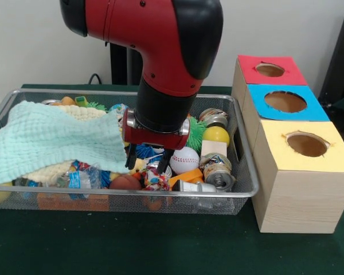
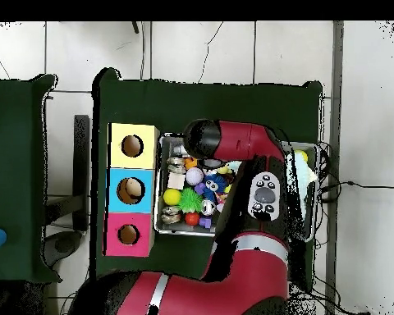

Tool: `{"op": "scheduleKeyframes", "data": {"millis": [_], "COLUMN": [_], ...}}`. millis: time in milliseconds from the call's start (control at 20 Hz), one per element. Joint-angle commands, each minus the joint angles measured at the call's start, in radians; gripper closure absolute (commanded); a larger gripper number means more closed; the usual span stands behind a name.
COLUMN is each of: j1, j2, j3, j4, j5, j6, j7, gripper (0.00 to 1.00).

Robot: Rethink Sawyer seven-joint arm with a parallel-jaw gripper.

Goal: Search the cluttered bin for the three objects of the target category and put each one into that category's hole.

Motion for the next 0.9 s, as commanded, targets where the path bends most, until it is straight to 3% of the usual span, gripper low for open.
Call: {"op": "scheduleKeyframes", "data": {"millis": [50, 650, 900], "j1": [-0.038, -0.062, -0.073], "j2": [0.04, 0.069, 0.048], "j3": [0.073, 0.138, 0.176], "j4": [0.122, 0.15, 0.174], "j5": [-0.011, 0.045, 0.086], "j6": [-0.073, -0.115, -0.068], "j7": [0.104, 0.123, 0.11], "gripper": [0.0, 0.0, 0.0]}}
